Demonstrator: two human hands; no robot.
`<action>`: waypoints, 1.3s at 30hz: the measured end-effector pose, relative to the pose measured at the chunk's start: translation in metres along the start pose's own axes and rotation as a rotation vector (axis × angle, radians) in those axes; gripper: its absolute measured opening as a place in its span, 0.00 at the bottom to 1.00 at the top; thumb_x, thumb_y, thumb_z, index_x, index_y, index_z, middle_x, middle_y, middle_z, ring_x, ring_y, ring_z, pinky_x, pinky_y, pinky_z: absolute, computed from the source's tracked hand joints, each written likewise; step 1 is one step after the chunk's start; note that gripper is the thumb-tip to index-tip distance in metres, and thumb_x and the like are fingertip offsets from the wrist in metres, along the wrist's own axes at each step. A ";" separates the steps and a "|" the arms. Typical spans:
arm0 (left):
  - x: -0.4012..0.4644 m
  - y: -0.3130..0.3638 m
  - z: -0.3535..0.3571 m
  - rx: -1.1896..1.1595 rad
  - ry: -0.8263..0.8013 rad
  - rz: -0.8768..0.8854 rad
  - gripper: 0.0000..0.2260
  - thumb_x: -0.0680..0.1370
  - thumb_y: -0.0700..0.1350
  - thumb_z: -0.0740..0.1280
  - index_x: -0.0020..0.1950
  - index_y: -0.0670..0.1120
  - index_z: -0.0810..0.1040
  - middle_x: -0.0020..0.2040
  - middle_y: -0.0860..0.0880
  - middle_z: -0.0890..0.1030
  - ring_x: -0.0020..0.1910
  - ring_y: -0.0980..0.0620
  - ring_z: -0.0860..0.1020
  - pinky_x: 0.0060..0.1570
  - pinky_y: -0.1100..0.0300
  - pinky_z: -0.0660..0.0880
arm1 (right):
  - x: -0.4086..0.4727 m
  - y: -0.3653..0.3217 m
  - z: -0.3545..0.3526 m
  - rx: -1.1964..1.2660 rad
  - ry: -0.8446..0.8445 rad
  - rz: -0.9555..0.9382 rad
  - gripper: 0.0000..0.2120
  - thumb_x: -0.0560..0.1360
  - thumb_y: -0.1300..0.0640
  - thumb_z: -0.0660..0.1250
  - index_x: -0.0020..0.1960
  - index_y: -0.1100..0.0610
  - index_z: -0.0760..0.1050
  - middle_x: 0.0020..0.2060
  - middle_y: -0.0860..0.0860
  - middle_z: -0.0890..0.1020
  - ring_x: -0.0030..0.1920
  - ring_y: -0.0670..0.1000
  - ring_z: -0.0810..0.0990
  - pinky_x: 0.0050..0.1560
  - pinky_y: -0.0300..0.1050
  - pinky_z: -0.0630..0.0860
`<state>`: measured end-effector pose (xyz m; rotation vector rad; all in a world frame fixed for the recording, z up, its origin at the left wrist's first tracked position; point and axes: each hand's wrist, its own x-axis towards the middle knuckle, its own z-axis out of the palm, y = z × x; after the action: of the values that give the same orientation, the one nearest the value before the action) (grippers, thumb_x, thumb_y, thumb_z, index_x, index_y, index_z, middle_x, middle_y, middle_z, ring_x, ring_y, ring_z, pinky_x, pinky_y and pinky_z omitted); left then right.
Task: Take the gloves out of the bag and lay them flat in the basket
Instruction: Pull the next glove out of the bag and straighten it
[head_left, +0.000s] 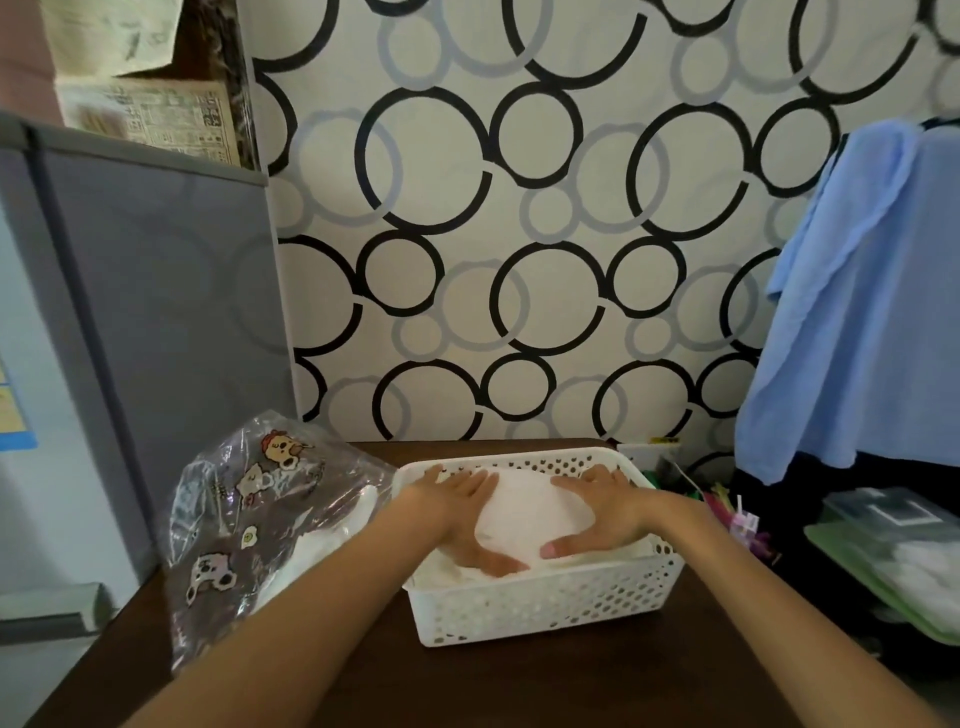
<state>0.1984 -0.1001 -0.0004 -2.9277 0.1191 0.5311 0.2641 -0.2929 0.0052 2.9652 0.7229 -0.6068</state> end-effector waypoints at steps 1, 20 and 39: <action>0.002 0.000 0.002 0.030 -0.026 -0.005 0.49 0.71 0.74 0.56 0.77 0.48 0.33 0.78 0.50 0.37 0.78 0.49 0.40 0.75 0.46 0.37 | 0.000 0.000 0.002 -0.008 -0.005 0.000 0.48 0.69 0.30 0.63 0.77 0.46 0.42 0.76 0.53 0.48 0.75 0.59 0.48 0.73 0.59 0.51; -0.071 -0.037 -0.017 -0.558 0.591 0.125 0.22 0.78 0.60 0.60 0.68 0.51 0.72 0.66 0.54 0.75 0.65 0.54 0.72 0.65 0.57 0.68 | -0.023 0.001 0.006 0.218 0.331 -0.117 0.24 0.73 0.43 0.69 0.67 0.47 0.72 0.70 0.47 0.69 0.70 0.50 0.65 0.70 0.46 0.62; -0.119 -0.128 0.032 -0.773 0.461 -0.186 0.05 0.78 0.49 0.66 0.44 0.52 0.78 0.41 0.54 0.82 0.40 0.57 0.80 0.45 0.59 0.77 | -0.051 -0.074 -0.022 0.413 0.118 -0.489 0.15 0.74 0.64 0.68 0.53 0.45 0.79 0.55 0.42 0.77 0.54 0.44 0.76 0.50 0.36 0.75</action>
<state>0.0904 0.0375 0.0311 -3.6939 -0.3890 -0.1983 0.1976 -0.2462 0.0498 3.2165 1.5318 -0.6730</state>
